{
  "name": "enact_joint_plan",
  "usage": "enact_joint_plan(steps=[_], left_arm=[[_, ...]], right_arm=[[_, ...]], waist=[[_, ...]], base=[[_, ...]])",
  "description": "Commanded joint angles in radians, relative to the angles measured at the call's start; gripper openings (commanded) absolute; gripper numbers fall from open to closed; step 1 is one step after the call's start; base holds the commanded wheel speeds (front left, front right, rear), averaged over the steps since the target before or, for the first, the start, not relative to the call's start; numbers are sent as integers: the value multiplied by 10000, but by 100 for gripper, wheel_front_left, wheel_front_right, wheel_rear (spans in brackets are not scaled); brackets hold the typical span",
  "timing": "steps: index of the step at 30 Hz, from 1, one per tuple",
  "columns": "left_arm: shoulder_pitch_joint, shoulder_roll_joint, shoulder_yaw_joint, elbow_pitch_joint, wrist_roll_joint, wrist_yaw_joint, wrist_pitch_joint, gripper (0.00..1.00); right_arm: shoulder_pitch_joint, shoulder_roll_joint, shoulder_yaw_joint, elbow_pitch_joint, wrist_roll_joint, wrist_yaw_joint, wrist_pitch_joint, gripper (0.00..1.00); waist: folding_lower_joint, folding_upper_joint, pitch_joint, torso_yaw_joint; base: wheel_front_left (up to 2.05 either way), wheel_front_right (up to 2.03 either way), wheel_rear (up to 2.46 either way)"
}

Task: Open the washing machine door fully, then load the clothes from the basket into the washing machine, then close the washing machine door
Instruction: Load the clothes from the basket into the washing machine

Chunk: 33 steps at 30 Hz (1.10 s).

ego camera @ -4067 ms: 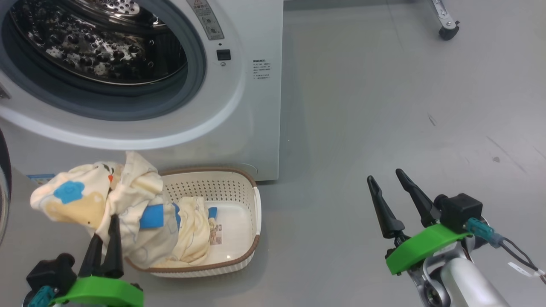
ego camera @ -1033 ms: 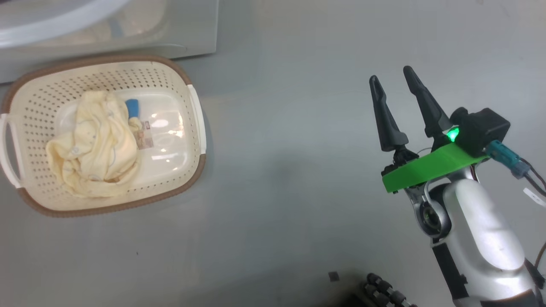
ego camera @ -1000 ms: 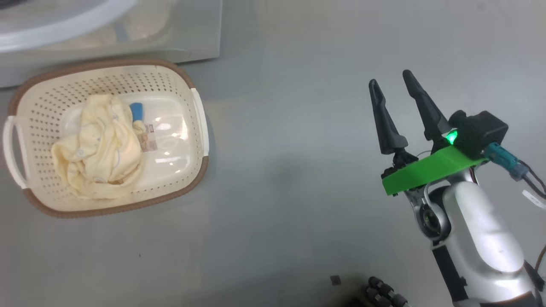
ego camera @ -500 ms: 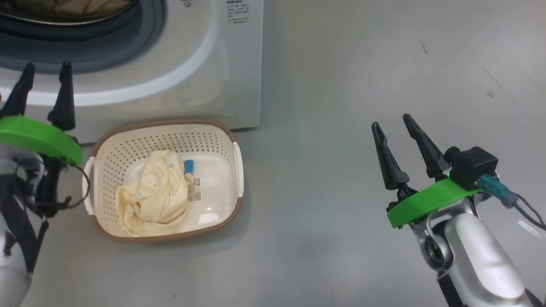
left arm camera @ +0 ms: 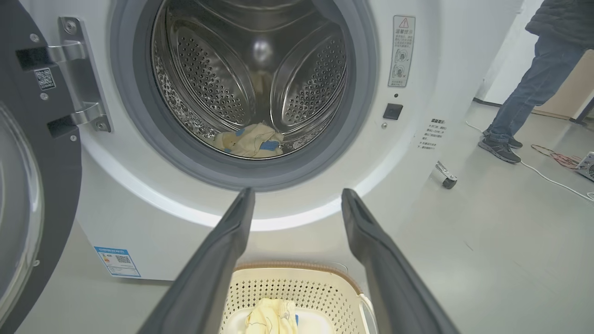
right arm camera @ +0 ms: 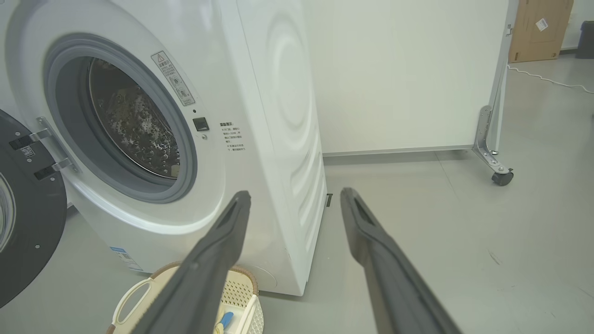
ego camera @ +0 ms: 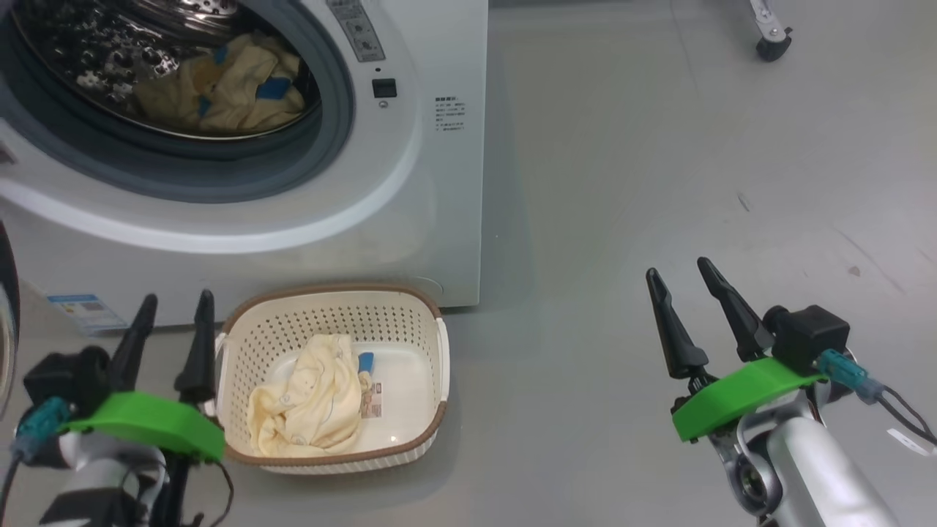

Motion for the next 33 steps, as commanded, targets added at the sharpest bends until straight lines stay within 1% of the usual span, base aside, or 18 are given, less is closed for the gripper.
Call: enact_joint_plan(steps=[1, 7, 14, 22, 33], left_arm=[[-87, 238, 533, -488, 191, 93, -108, 100], [1075, -288, 892, -1375, 740, 323, -108, 100], [1762, -796, 1498, -1960, 1358, 488, -108, 100], [2387, -1213, 1922, -2275, 1962, 252, -108, 100], [2618, -1697, 2265, -2136, 2469, -84, -108, 100]], right_arm=[[-105, -74, 143, -277, 83, -27, -95, 100], [94, -75, 144, -303, 111, -27, -95, 100], [201, -41, 238, -252, 179, -27, -95, 100], [250, 23, 337, -188, 260, -27, -95, 100], [277, 22, 395, -150, 264, -27, -95, 100]], waist=[[2, -1, -202, 77], [2, -1, -406, 126], [2, -1, -644, 51], [2, -1, -875, -150], [2, -1, -958, -216]], base=[[0, 0, 0], [0, 0, 0], [0, 0, 0], [0, 0, 0], [0, 0, 0]])
